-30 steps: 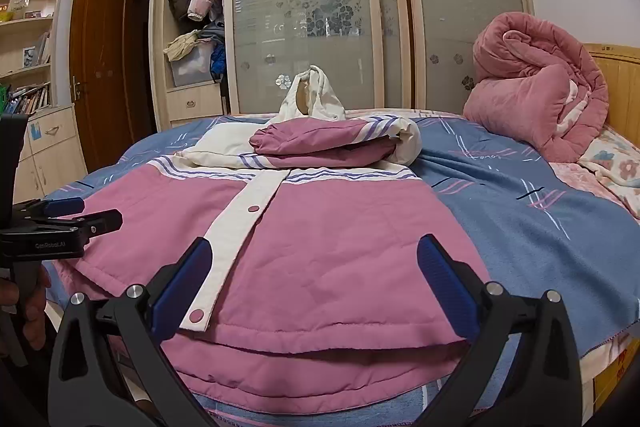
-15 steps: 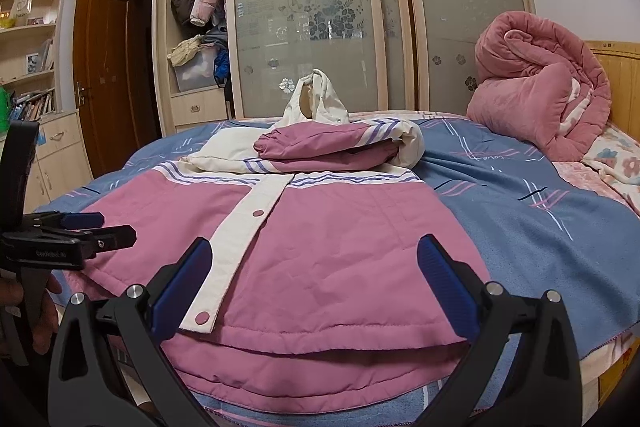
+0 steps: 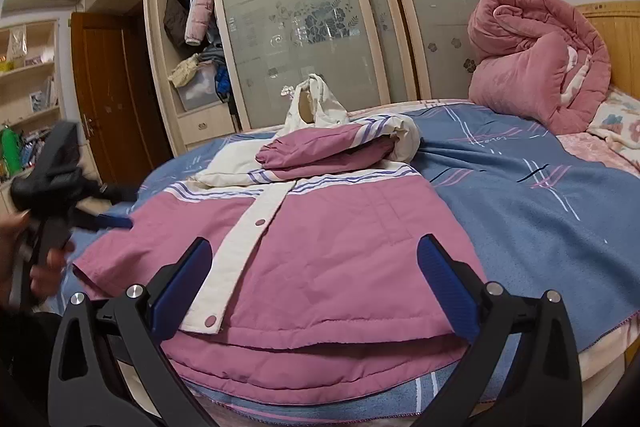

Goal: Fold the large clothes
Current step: 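Release the sleeve and withdraw the right tool from the jacket, then grasp the folded pink sleeve cuff with the left tool and flatten it, release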

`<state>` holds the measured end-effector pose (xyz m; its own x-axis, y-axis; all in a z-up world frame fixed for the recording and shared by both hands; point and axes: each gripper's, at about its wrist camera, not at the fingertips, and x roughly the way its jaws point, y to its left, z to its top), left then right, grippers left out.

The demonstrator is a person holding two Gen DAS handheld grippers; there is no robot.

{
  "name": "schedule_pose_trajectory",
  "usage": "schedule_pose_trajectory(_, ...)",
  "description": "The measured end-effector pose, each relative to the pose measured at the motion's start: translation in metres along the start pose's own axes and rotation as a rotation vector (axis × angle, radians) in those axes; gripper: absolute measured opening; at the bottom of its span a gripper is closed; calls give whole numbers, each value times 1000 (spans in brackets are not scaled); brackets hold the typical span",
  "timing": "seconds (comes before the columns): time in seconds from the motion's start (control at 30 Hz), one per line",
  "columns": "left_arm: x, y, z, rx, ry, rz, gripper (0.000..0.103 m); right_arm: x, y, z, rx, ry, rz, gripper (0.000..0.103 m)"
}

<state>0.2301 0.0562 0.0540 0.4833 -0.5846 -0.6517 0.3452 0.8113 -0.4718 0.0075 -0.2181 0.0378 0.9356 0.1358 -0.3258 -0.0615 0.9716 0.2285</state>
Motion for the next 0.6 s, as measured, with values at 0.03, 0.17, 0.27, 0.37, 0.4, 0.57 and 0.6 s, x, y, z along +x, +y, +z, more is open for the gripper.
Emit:
schedule_pose_trajectory(0.03, 2, -3, 15, 17, -7, 5, 101, -1, -1, 0, 2, -3, 4, 102)
schedule_pose_trajectory(0.17, 25, -10, 76, 80, -25, 76, 101, -5, -8, 2, 33, -7, 30, 102)
schedule_pose_trajectory(0.27, 54, -6, 124, 98, -11, 144, 101, -4, -14, 2, 63, 5, 34, 102)
schedule_pose_trajectory(0.37, 94, 3, 171, 62, 34, 182, 98, -4, -18, 2, 76, 13, 43, 102)
schedule_pose_trajectory(0.4, 105, 4, 182, 65, 43, 201, 98, -4, -19, 2, 79, 13, 47, 102)
schedule_pose_trajectory(0.57, 179, 22, 232, -19, 116, 237, 98, -1, -27, 3, 120, 24, 65, 102)
schedule_pose_trajectory(0.6, 188, 24, 238, -29, 119, 242, 98, 0, -29, 4, 127, 27, 65, 102)
